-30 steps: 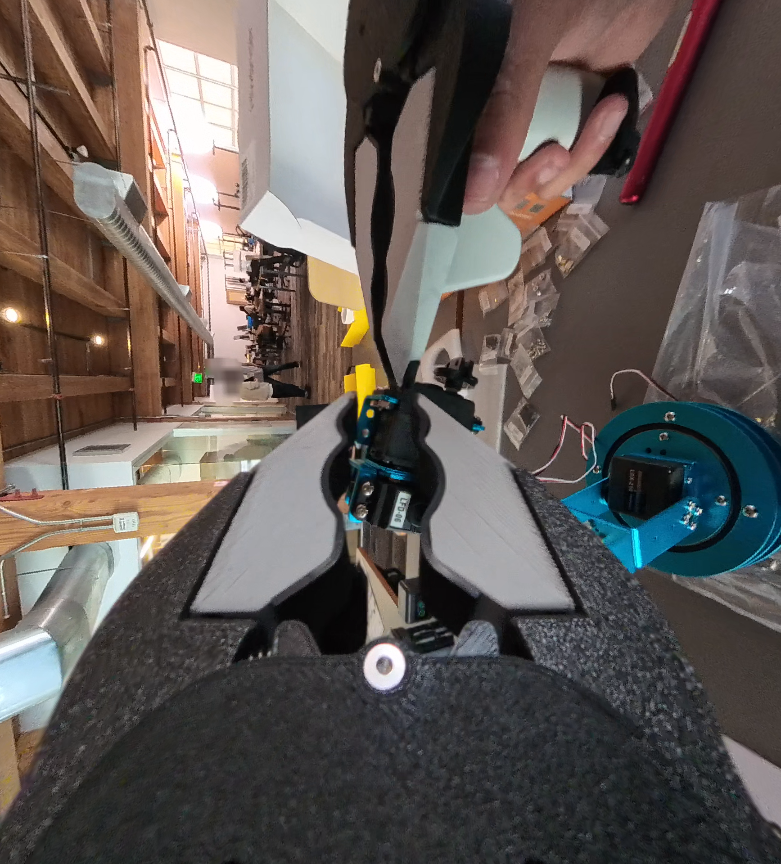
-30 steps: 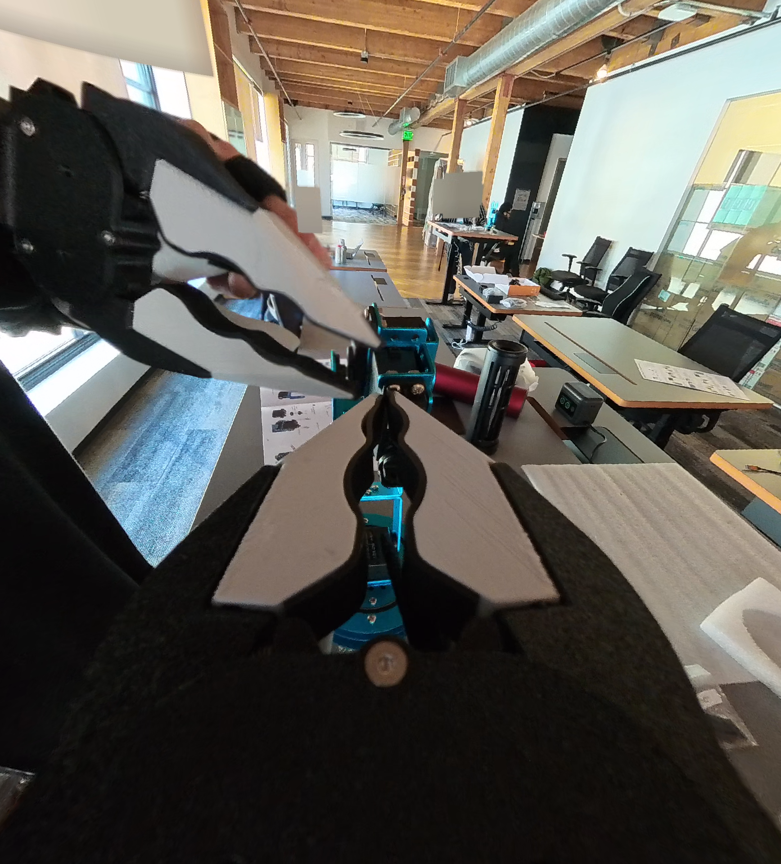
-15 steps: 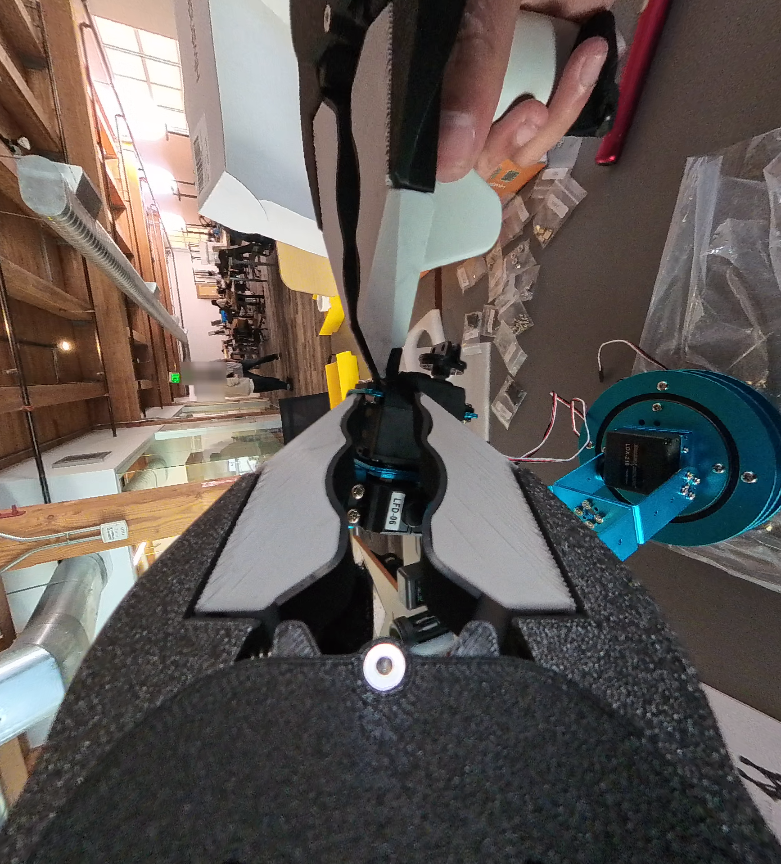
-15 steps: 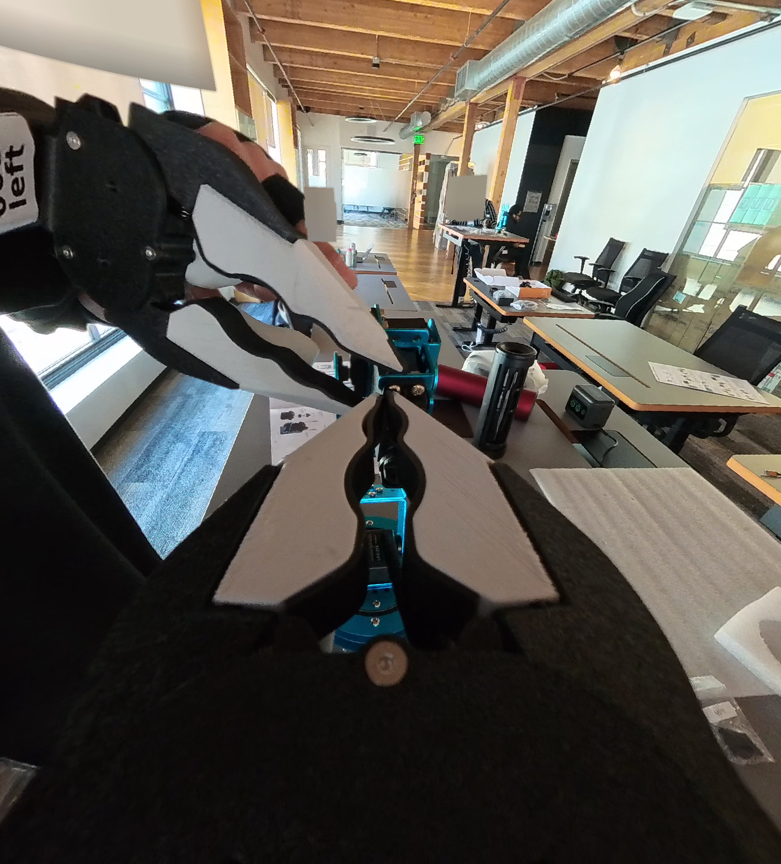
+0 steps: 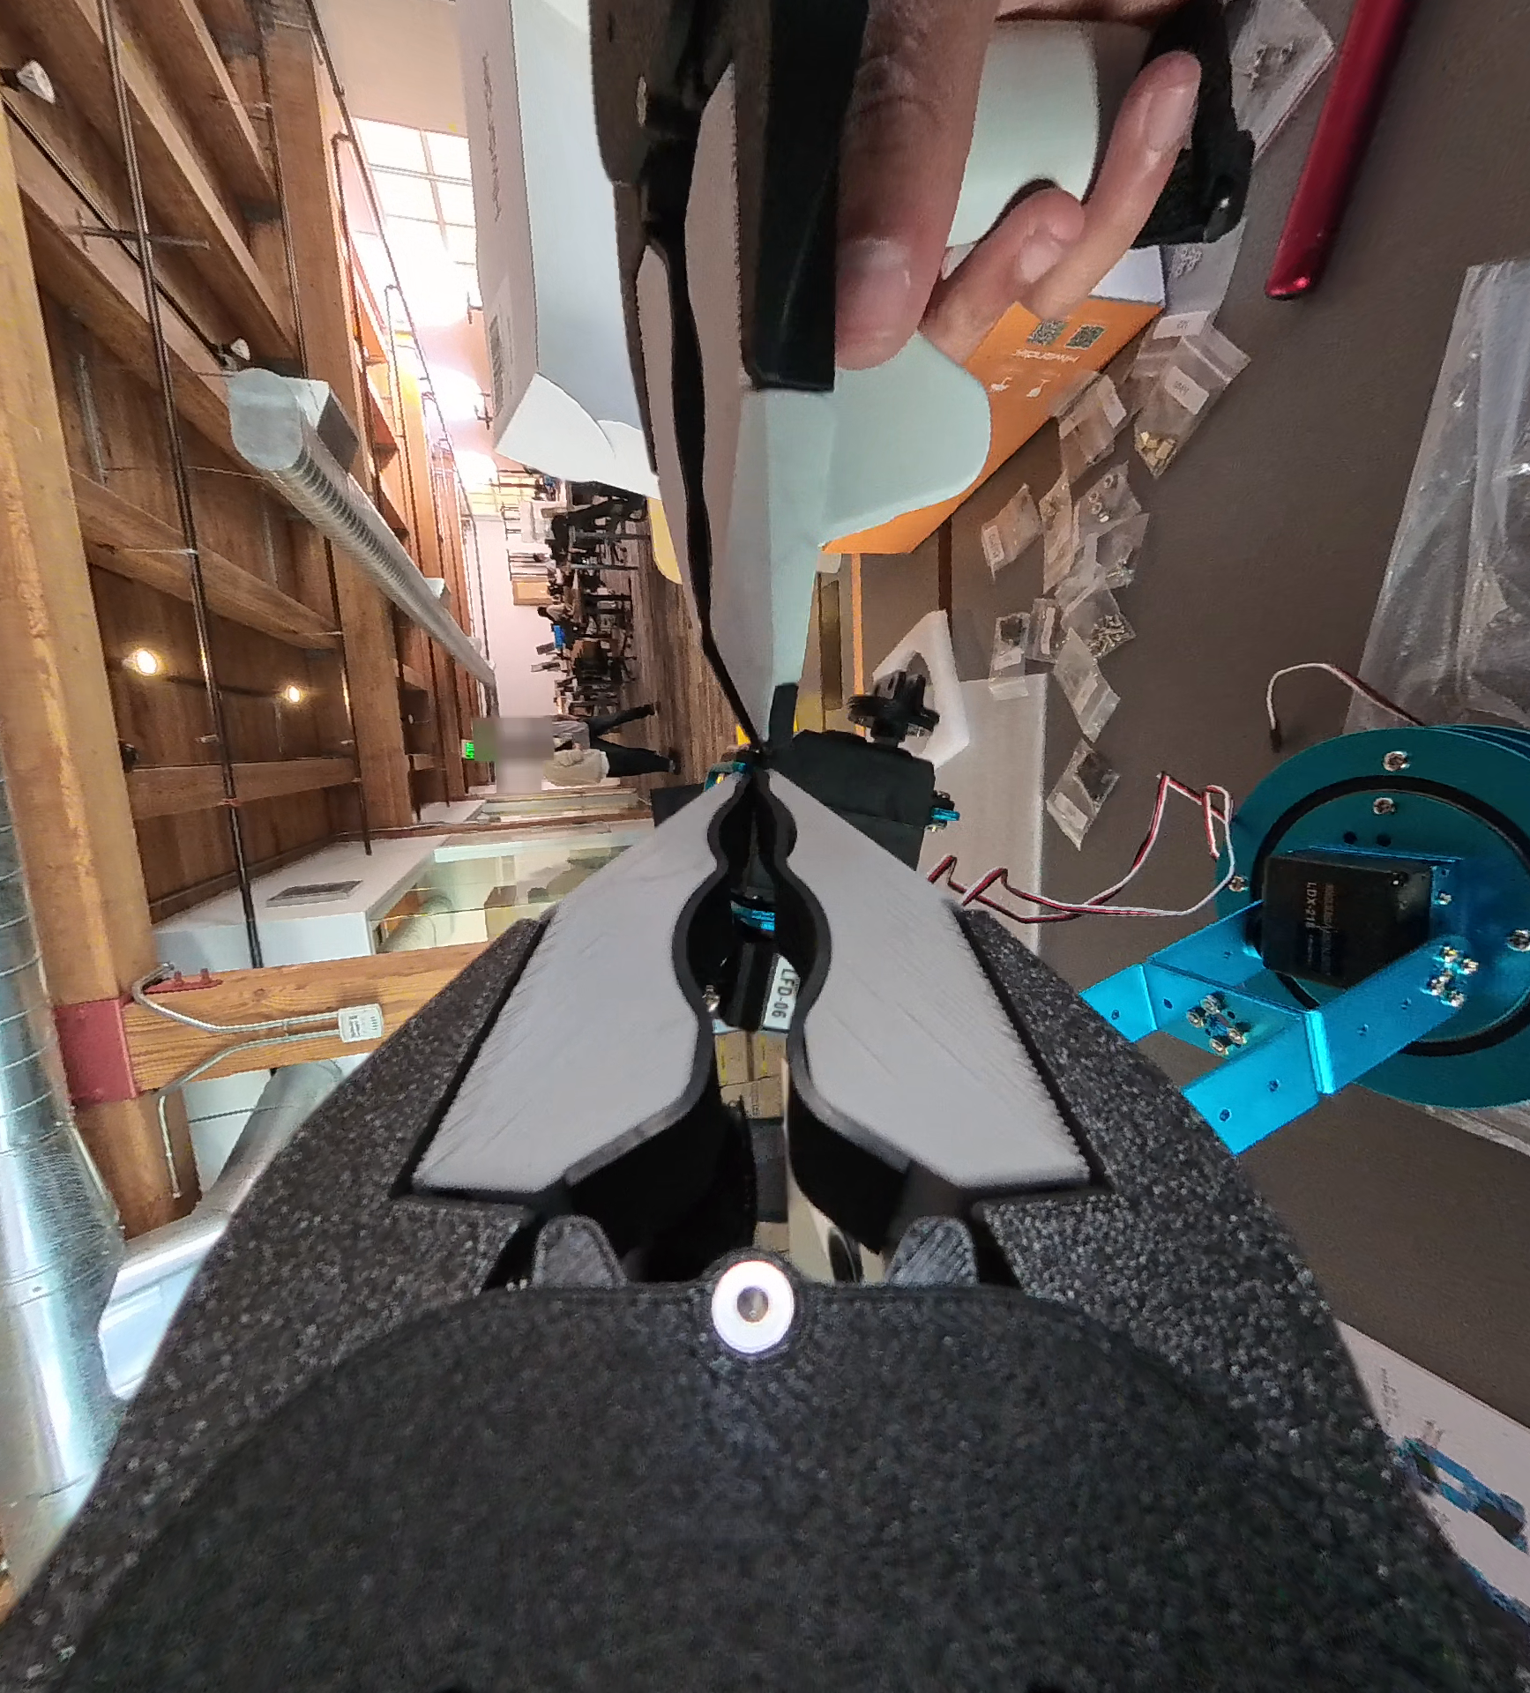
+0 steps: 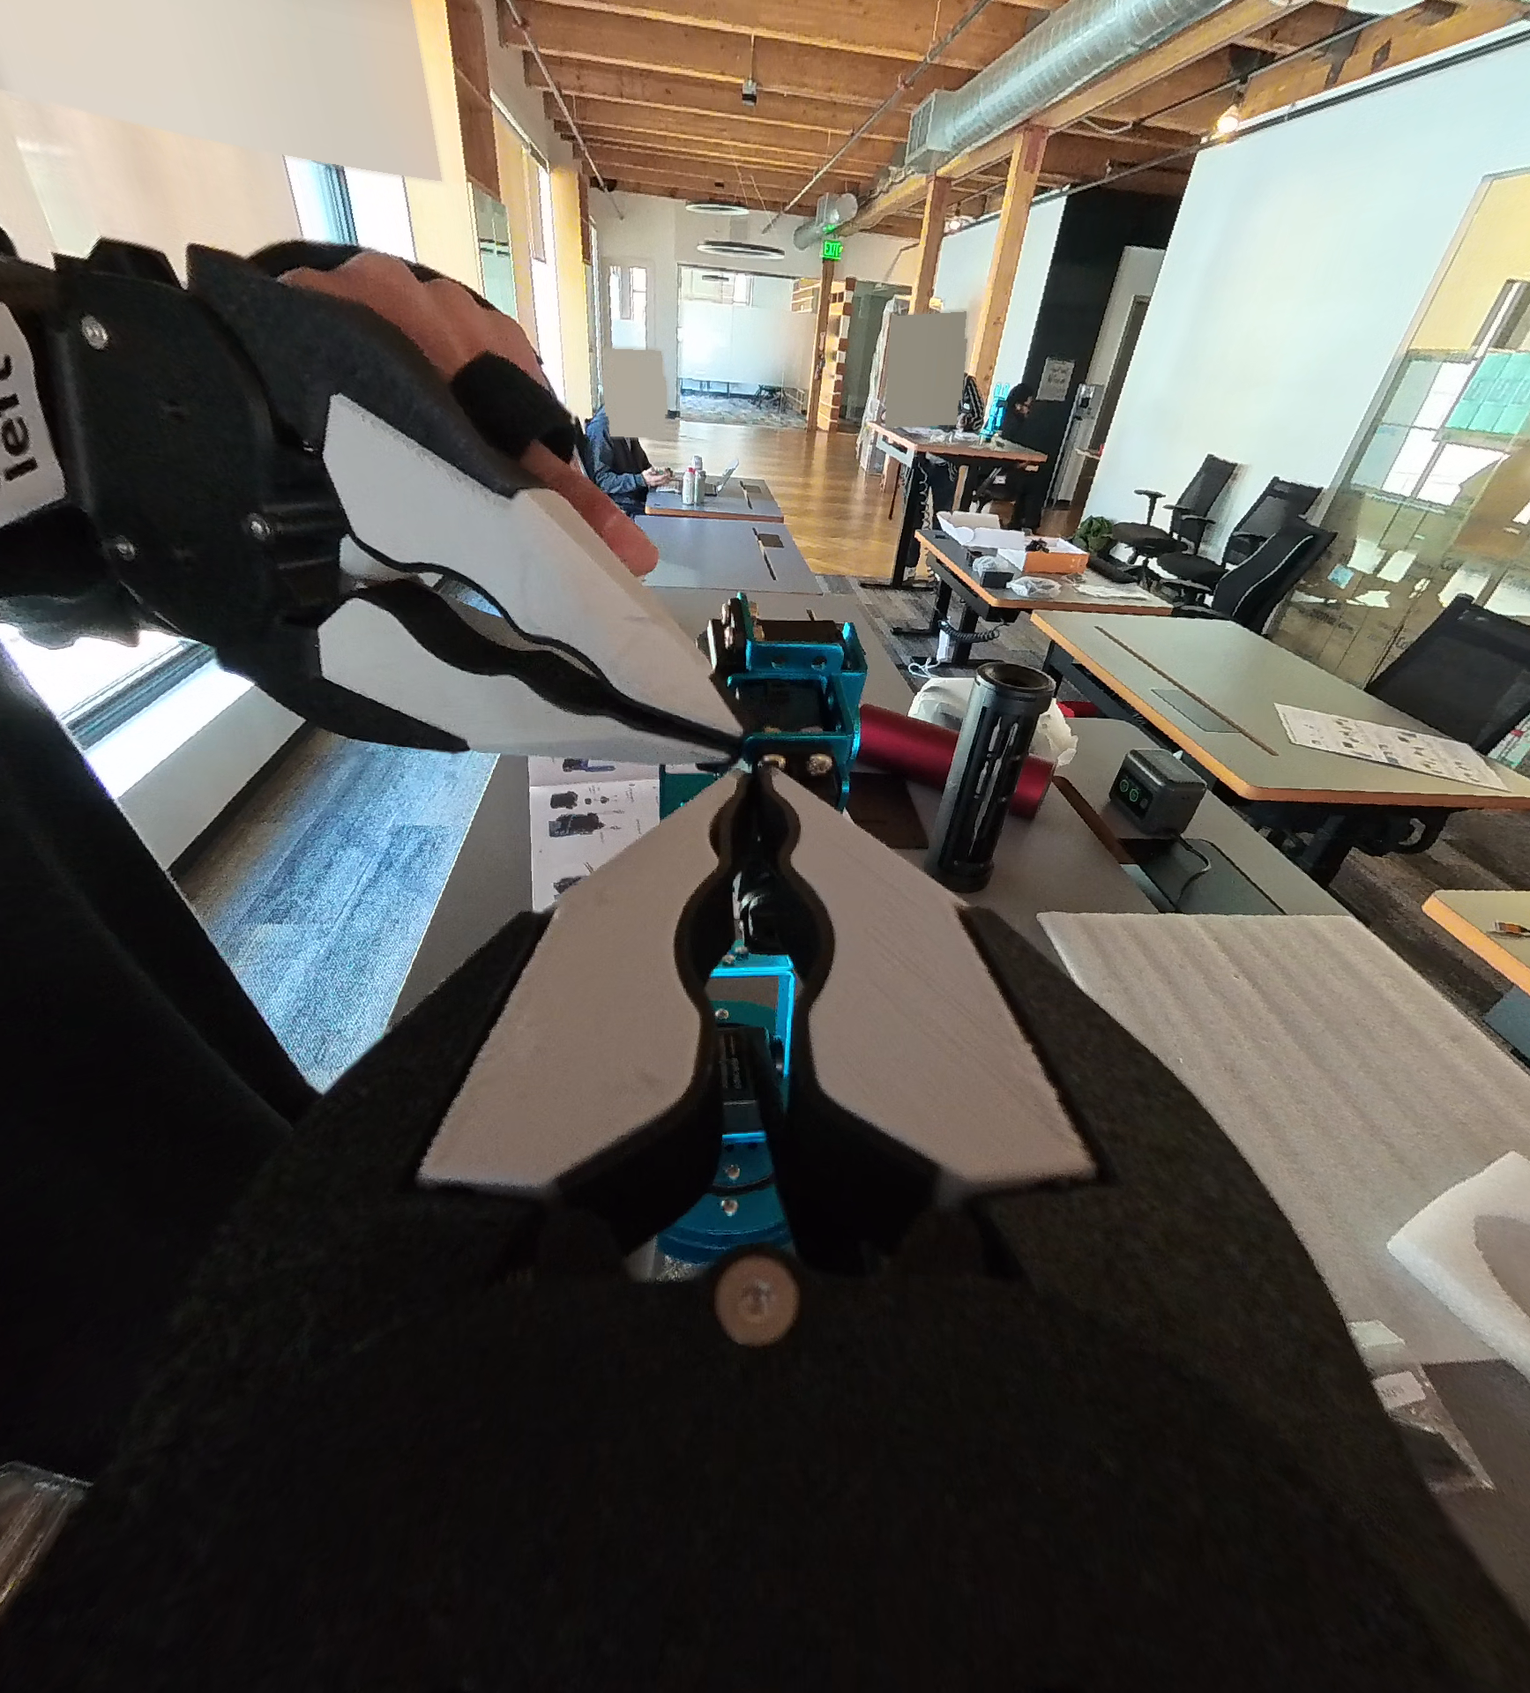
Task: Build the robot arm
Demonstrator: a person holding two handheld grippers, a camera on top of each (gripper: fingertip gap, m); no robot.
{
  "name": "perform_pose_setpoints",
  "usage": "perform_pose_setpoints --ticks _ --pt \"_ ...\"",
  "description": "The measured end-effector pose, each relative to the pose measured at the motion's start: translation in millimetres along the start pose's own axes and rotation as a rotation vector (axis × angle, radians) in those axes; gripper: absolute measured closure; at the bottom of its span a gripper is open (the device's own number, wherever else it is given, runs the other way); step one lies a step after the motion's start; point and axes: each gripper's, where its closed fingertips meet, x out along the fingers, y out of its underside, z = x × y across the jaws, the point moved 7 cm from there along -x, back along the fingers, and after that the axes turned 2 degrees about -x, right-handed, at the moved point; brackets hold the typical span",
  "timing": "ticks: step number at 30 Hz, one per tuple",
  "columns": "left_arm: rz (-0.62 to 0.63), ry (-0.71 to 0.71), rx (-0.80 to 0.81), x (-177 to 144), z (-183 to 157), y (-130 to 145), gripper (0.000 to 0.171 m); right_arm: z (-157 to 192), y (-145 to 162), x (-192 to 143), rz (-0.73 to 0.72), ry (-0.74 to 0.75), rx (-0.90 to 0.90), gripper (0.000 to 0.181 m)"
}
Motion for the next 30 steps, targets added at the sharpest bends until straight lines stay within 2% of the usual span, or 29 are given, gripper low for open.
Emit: perform_pose_setpoints --ticks 2,5,6,10,19,27,30 --pt "-0.009 0.019 -0.013 -1.7 0.6 0.6 0.171 1.0 0.3 0.0 -0.01 -0.002 0.006 0.181" --pt "-0.001 0.044 -0.037 -0.1 3.8 2.3 0.145 1.0 0.5 -1.8 -0.016 0.007 0.01 0.181" --pt "0.005 0.048 -0.029 1.3 4.6 3.4 0.144 0.5 0.1 -2.8 -0.02 0.012 0.01 0.181" --pt "0.003 0.094 0.001 6.1 0.9 2.6 0.15 -0.9 -0.9 -2.3 -0.027 0.013 0.019 0.181" --pt "0.016 0.082 -0.025 9.4 0.0 2.1 0.153 -5.4 2.5 -0.4 -0.047 -0.037 0.109 0.181" --pt "0.034 0.063 -0.015 9.4 -3.4 4.1 0.156 -6.2 7.0 3.0 -0.044 -0.041 0.096 0.181" --pt "0.011 0.04 -0.006 6.6 -0.8 1.3 0.171 -7.3 9.4 0.7 -0.055 -0.047 0.101 0.181"
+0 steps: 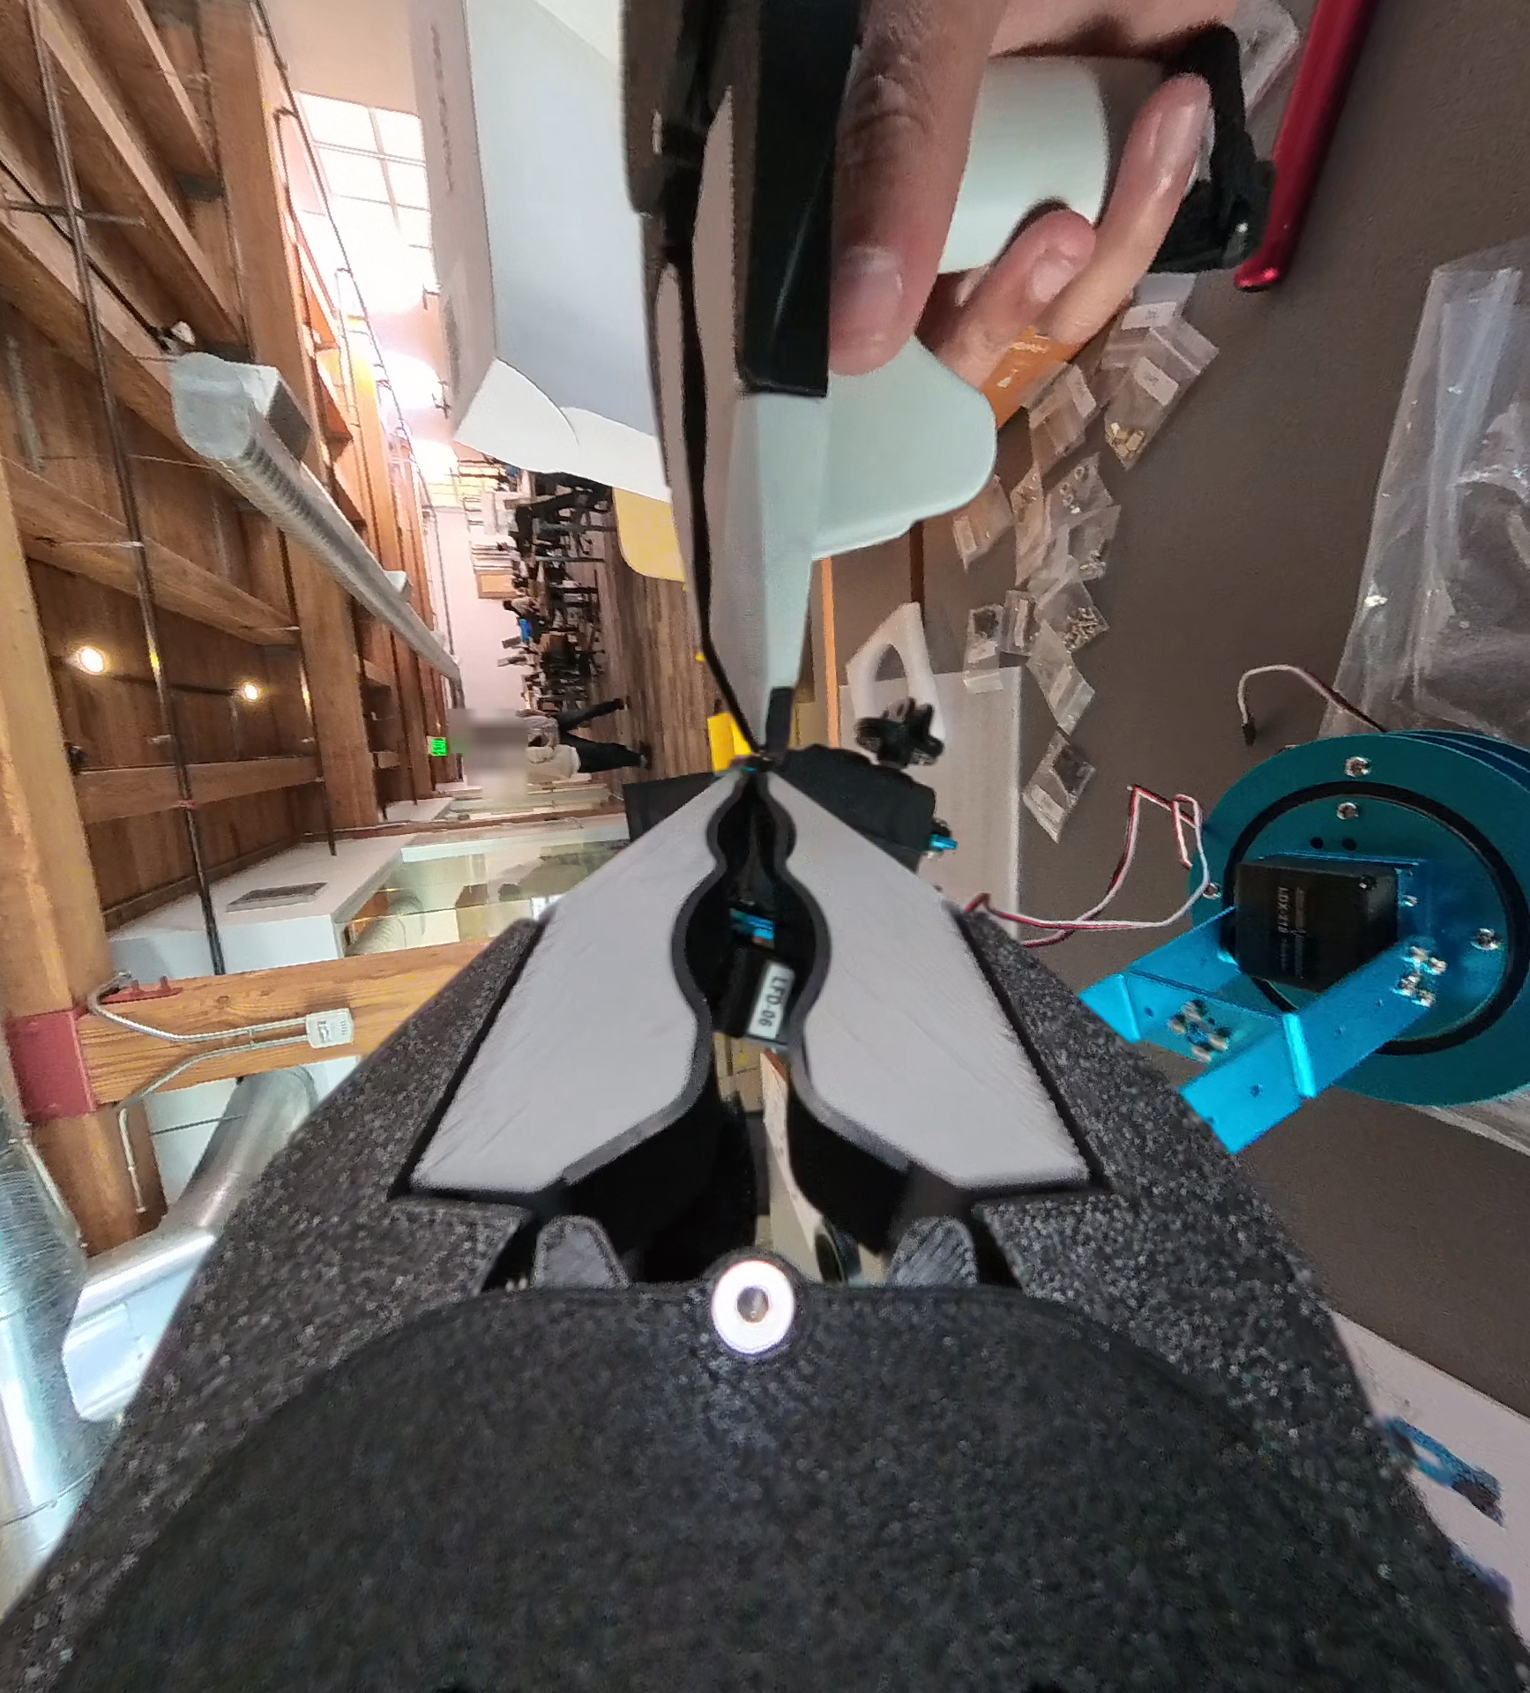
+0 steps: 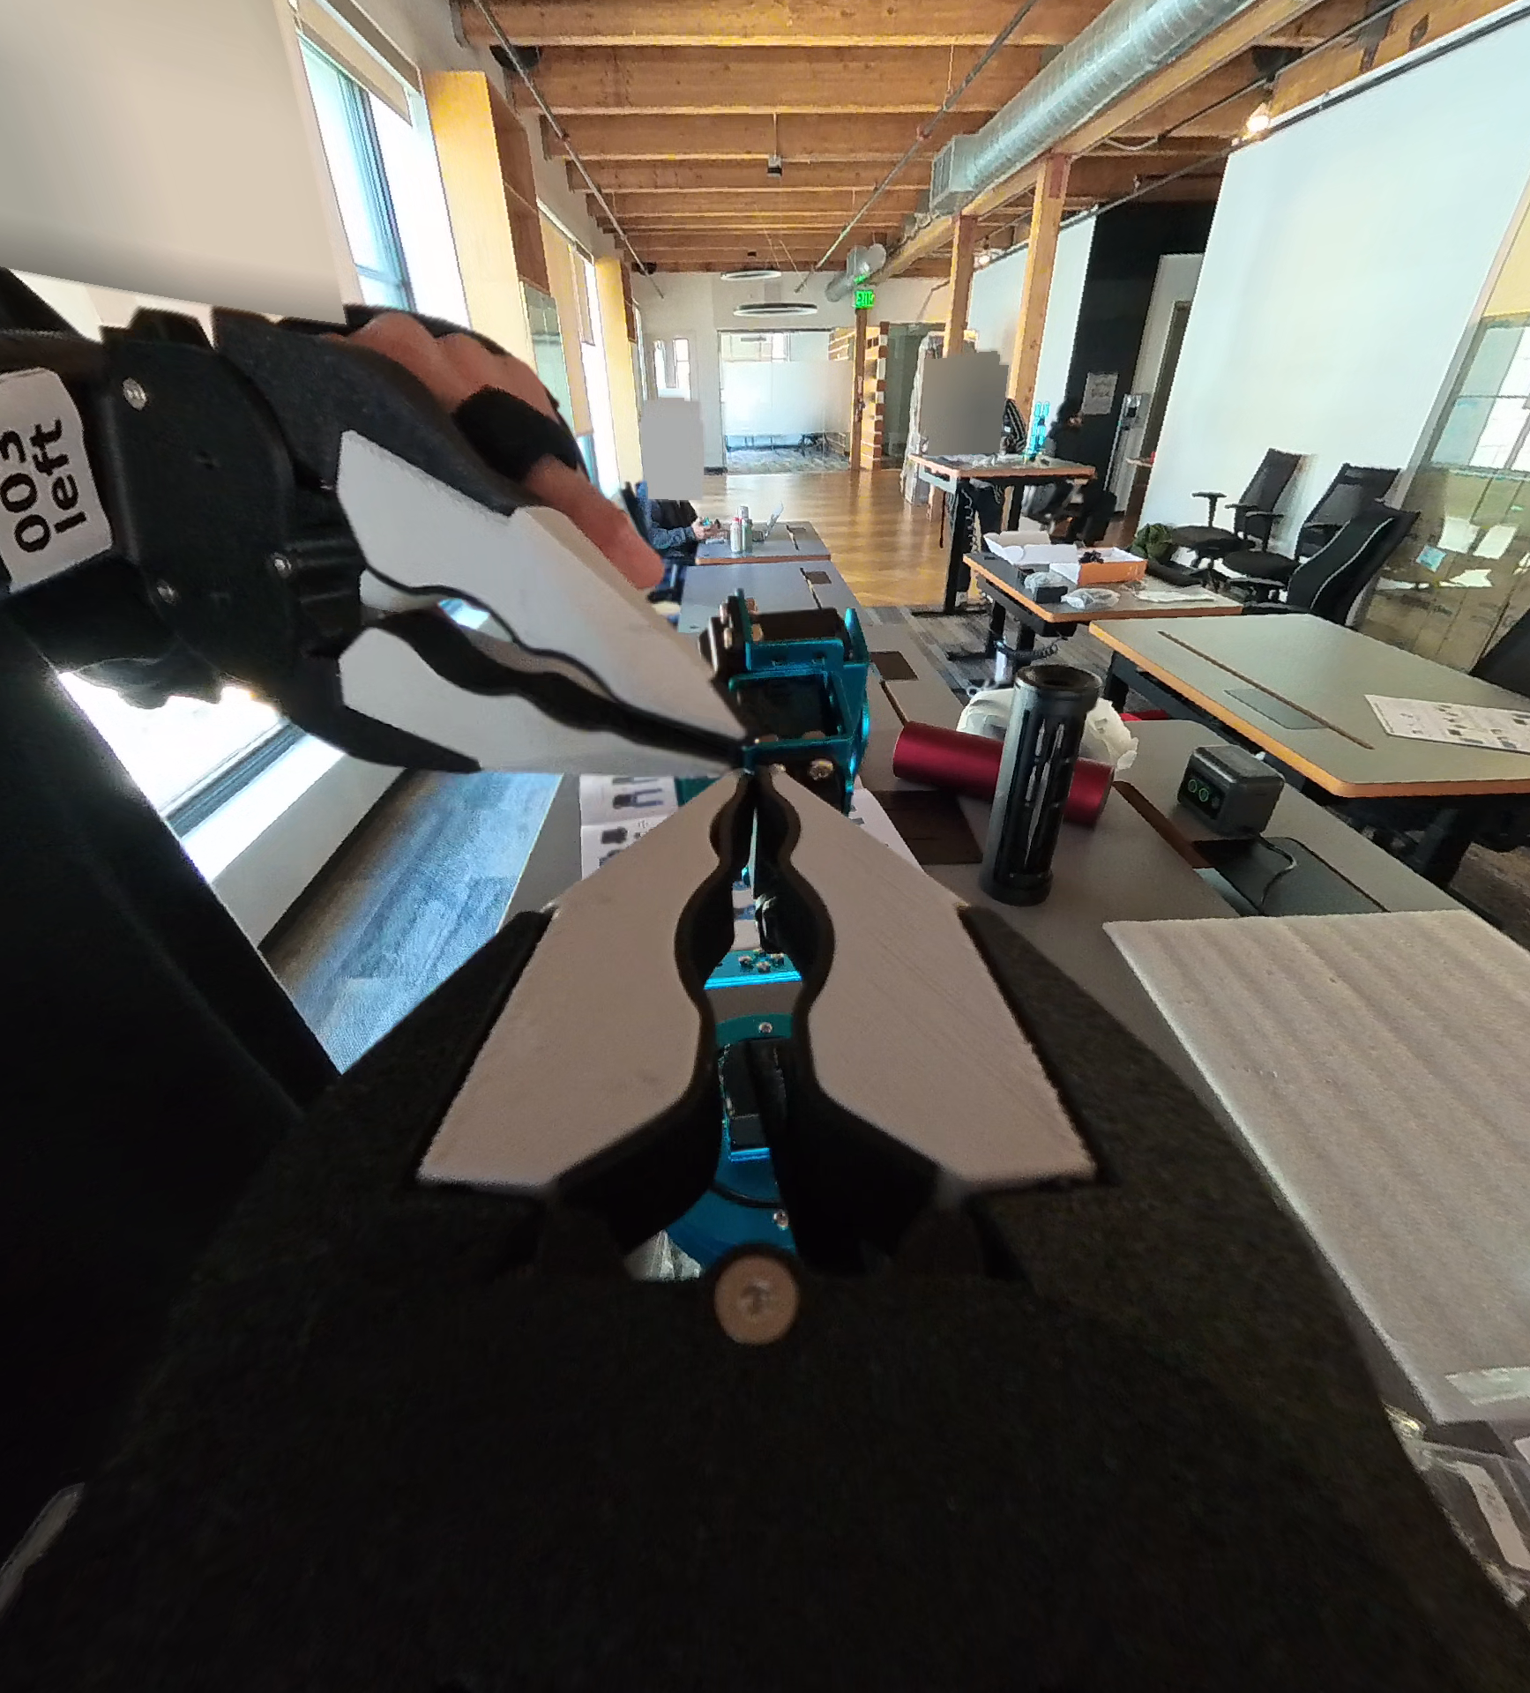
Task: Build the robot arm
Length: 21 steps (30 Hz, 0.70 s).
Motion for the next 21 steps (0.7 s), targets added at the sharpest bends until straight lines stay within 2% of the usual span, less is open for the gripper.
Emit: perform_pose_setpoints --ticks 2,5,6,9,12,14,17,19,20,21 --pt "-0.024 -0.019 -0.008 -2.7 4.0 -1.4 0.171 -2.4 0.3 -3.6 -0.03 -0.003 0.018 0.181" --pt "-0.046 -0.003 -0.111 -7.5 17.4 4.7 0.146 -9.0 1.5 -15.1 -0.112 0.012 0.075 0.181" --pt "-0.058 0.013 -0.184 -9.3 25.0 9.9 0.141 -11.3 3.9 -19.1 -0.132 0.02 0.097 0.173" --pt "-0.146 0.16 -0.545 -10.8 41.7 39.5 0.119 -15.1 22.5 -19.2 -0.111 0.064 0.115 0.139" --pt "-0.156 0.472 -0.942 0.6 17.4 80.8 0.073 -8.9 41.9 -0.8 -0.091 0.072 0.059 0.124" --pt "-0.231 0.577 -1.113 4.0 -7.9 94.9 0.076 -6.5 47.6 9.6 -0.142 0.094 0.009 0.123" --pt "-0.236 0.614 -1.181 16.8 -52.6 104.3 0.085 -4.9 50.3 20.9 -0.199 0.07 0.038 0.134" --pt "-0.293 0.506 -1.198 20.5 -62.3 104.6 0.09 -3.2 44.4 23.5 -0.258 0.038 0.056 0.148" --pt "-0.299 0.465 -1.192 21.5 -63.7 106.1 0.099 -4.3 41.2 23.0 -0.277 0.035 0.064 0.157" --pt "-0.293 0.433 -1.169 22.0 -64.2 108.4 0.109 -4.9 39.4 22.8 -0.273 0.015 0.058 0.158"
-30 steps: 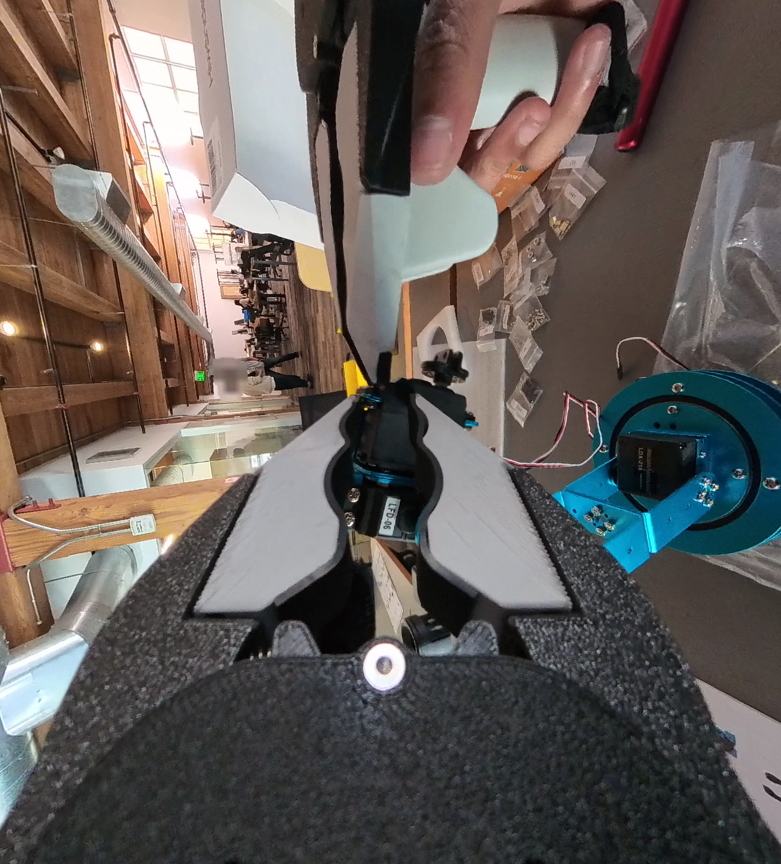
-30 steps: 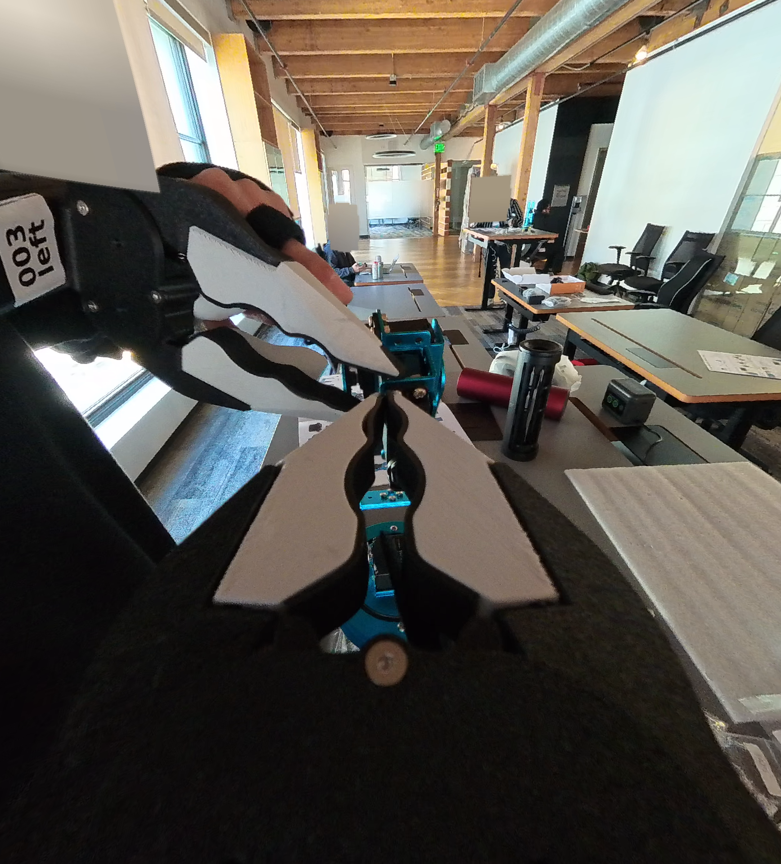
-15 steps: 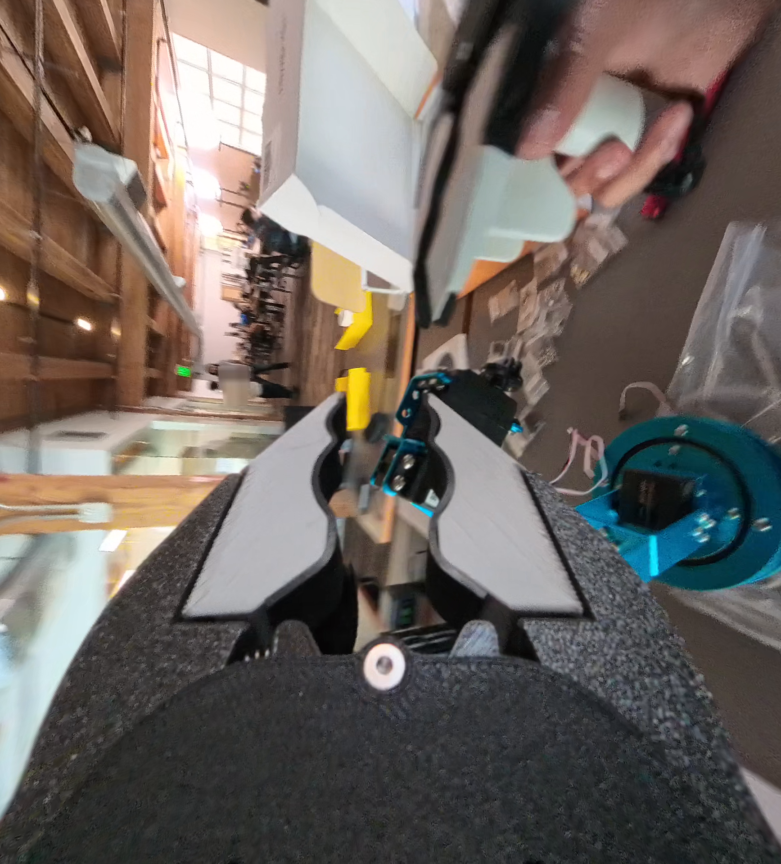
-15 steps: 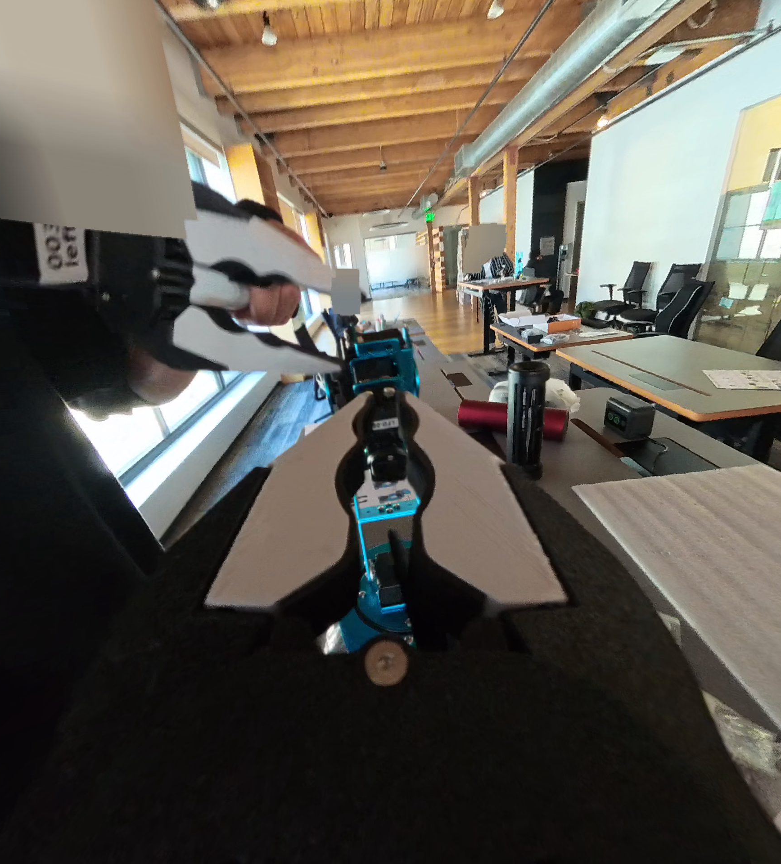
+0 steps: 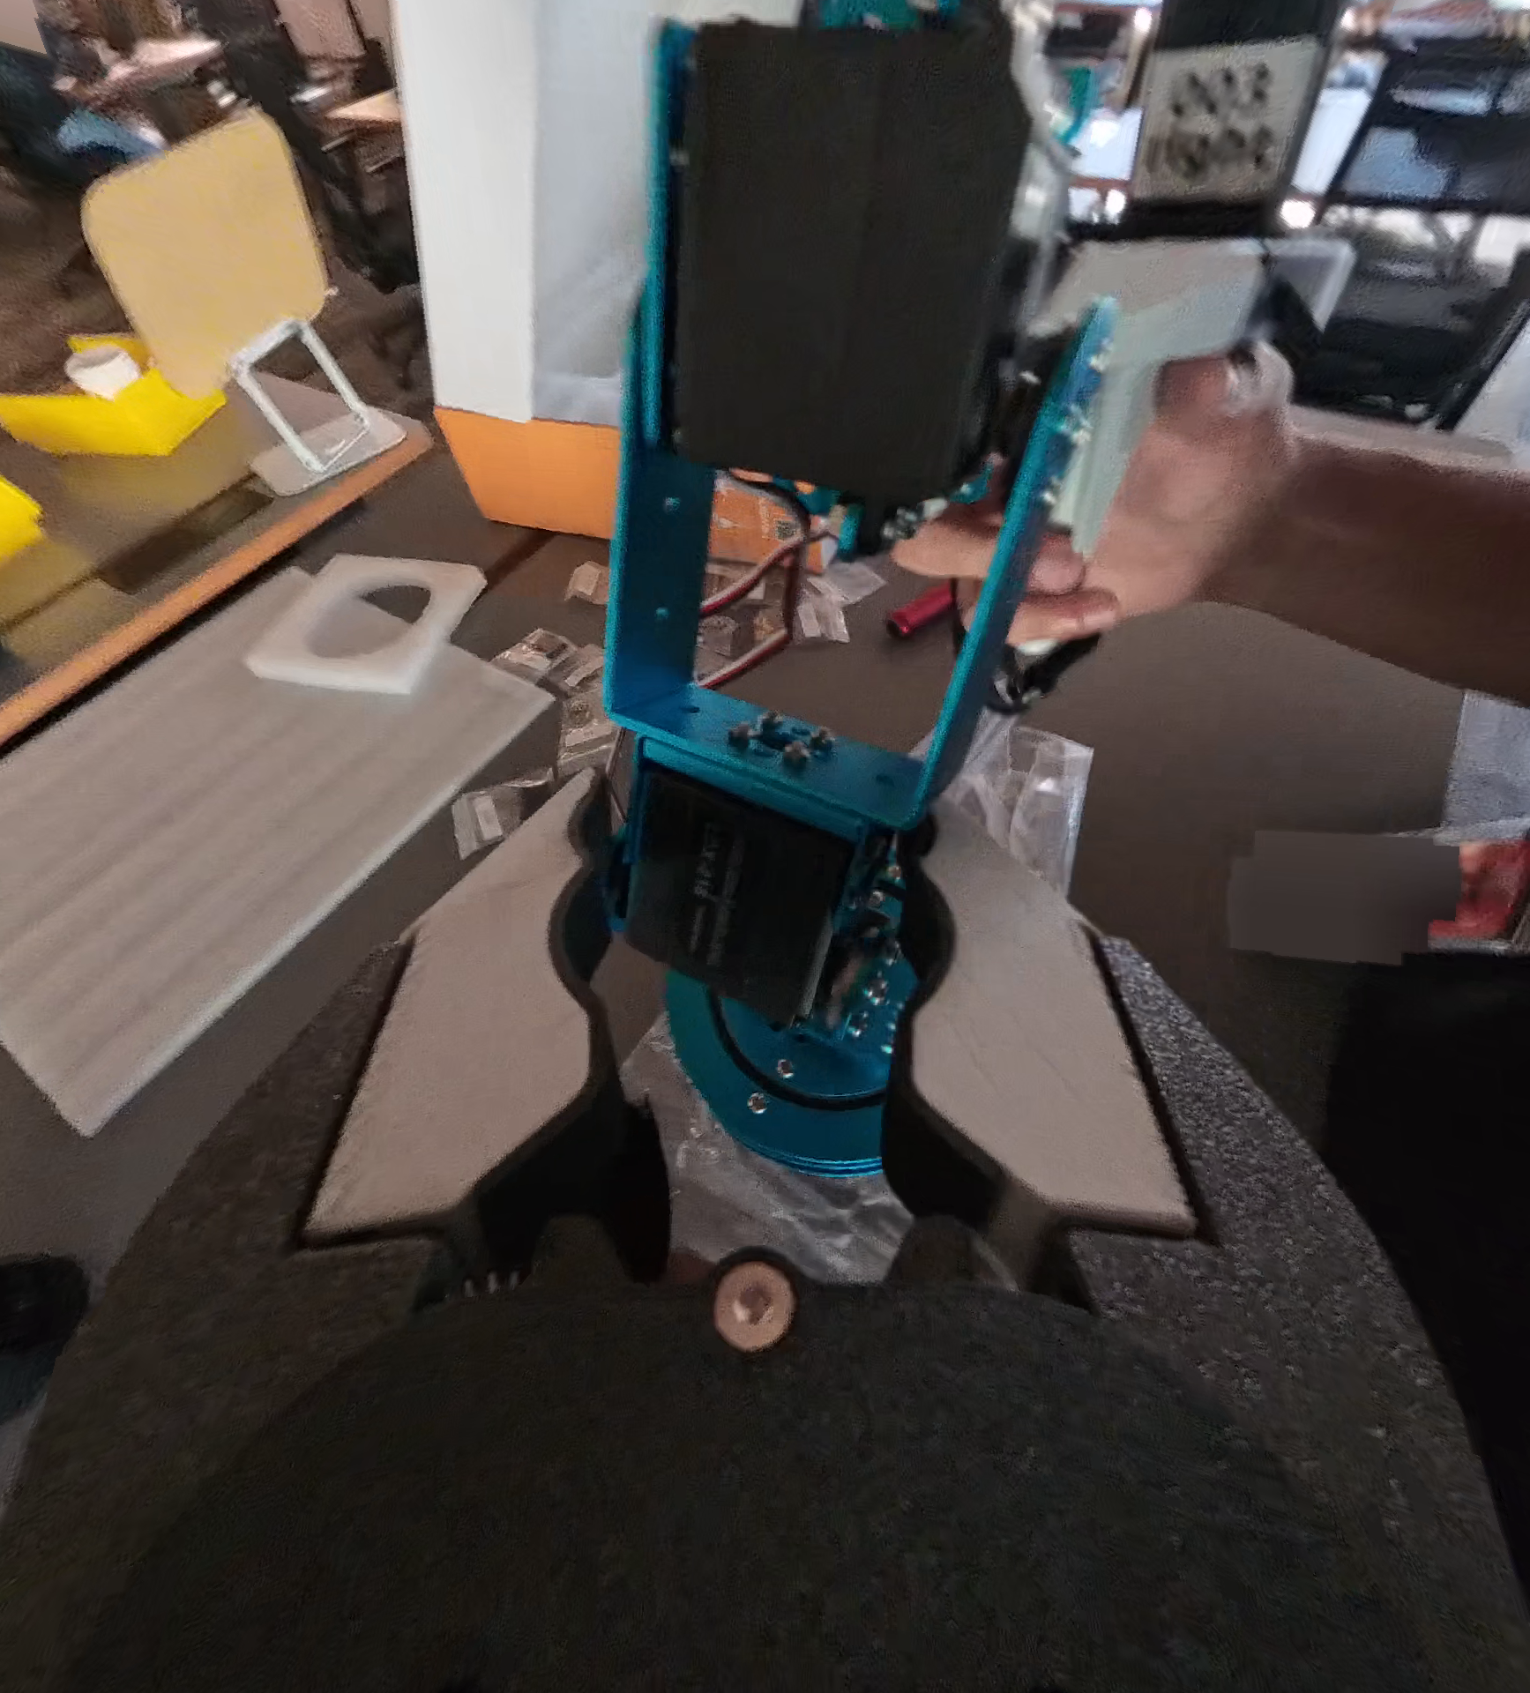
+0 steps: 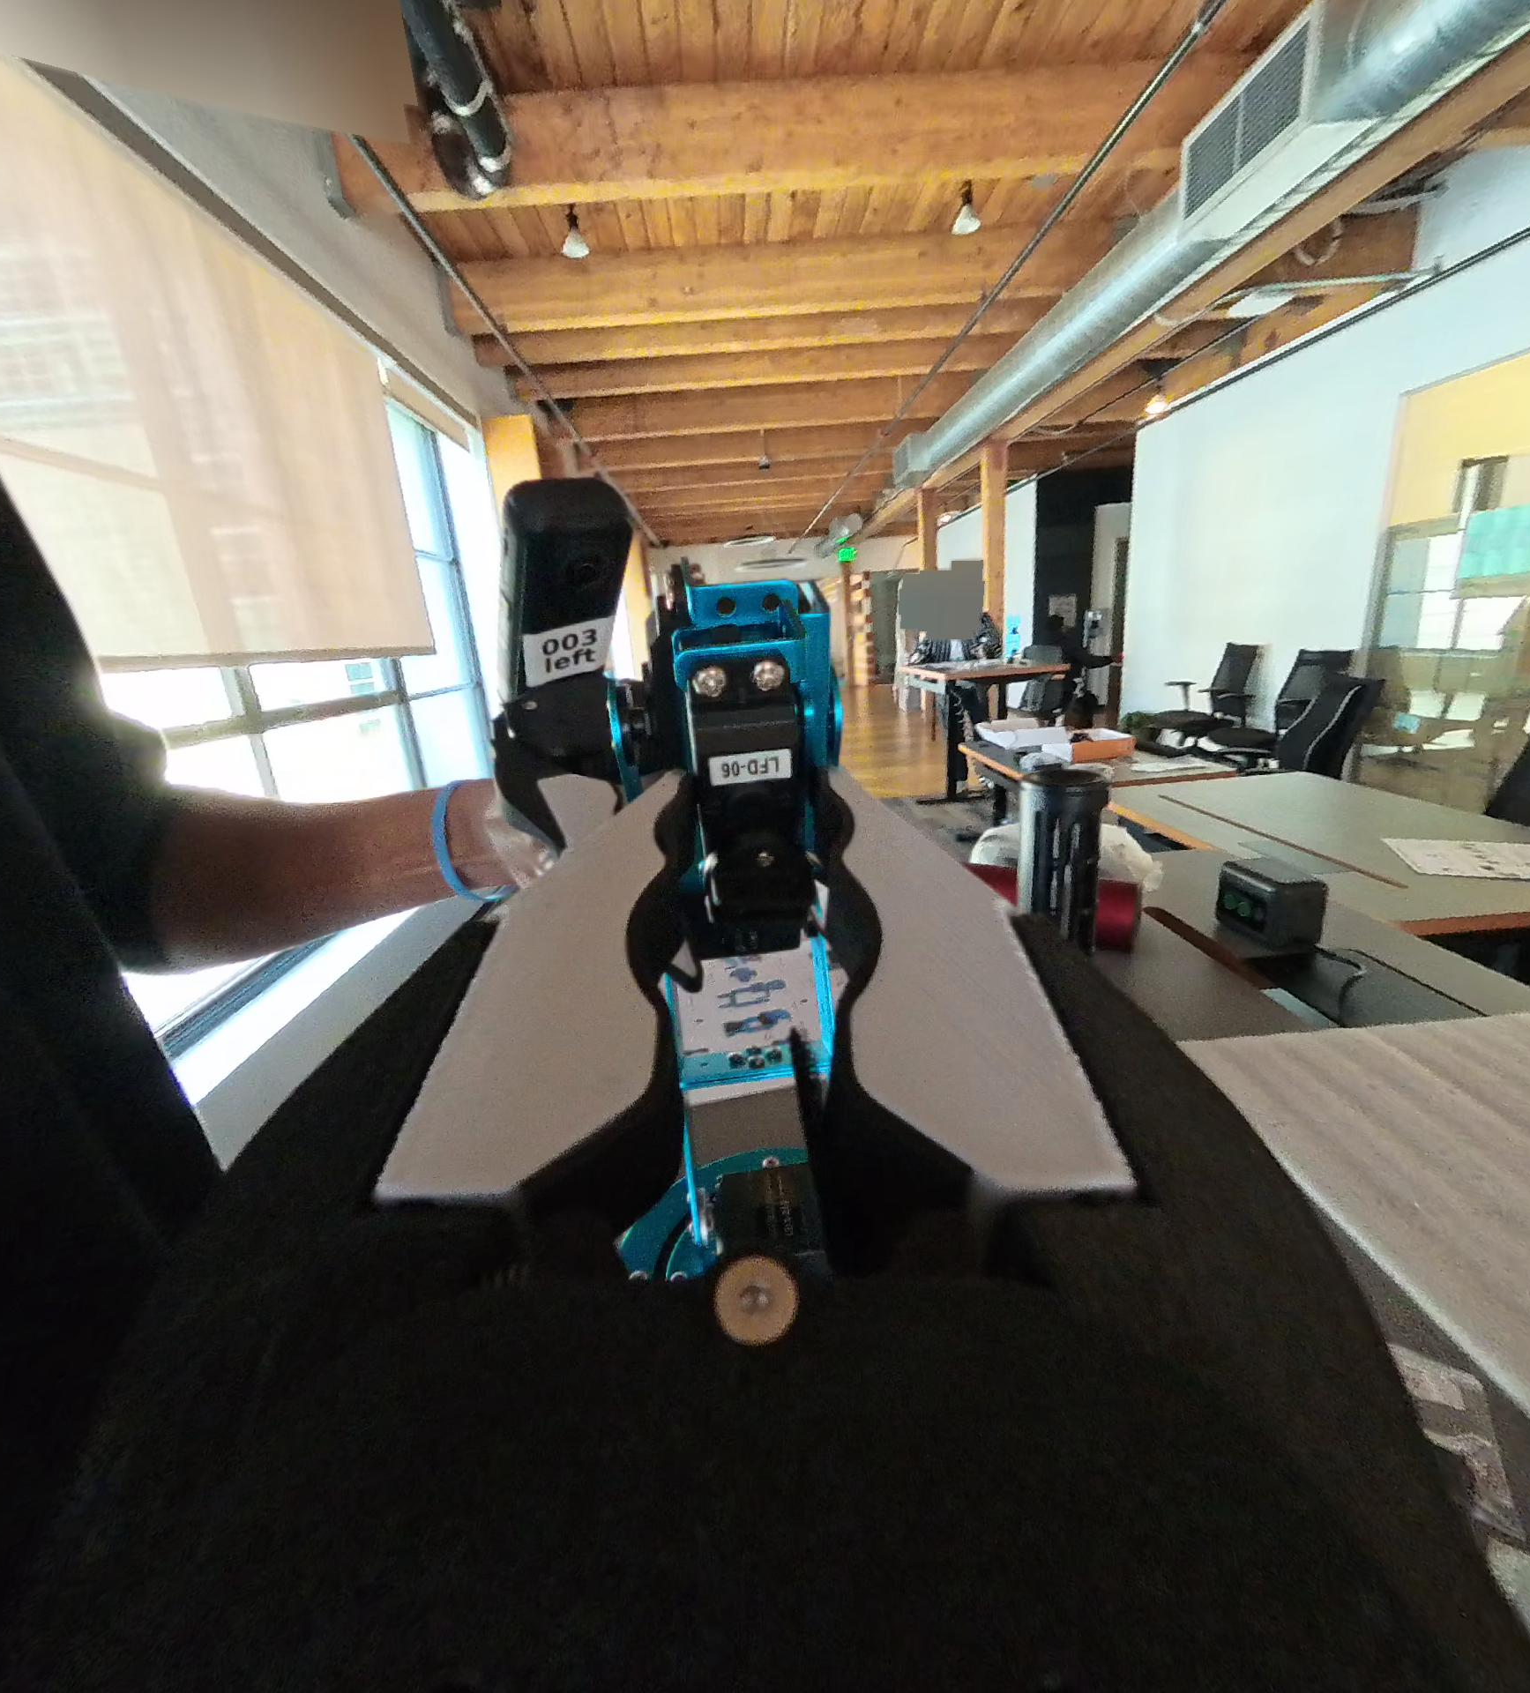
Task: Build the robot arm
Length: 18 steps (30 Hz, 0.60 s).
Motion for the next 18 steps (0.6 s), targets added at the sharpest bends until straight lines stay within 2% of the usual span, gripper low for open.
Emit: perform_pose_setpoints --ticks 6,13,18 --pt "0.085 -0.061 0.185 1.3 -5.0 -1.6 0.117 -4.9 -16.8 1.4 0.143 -0.078 0.037 0.159" --pt "0.084 -0.039 0.206 5.6 -7.1 -4.1 0.117 -2.1 -51.1 8.8 0.296 -0.093 -0.043 0.159" --pt "0.076 -0.033 0.21 6.0 -7.6 -4.0 0.117 3.8 -76.3 31.3 0.539 -0.108 -0.18 0.158"
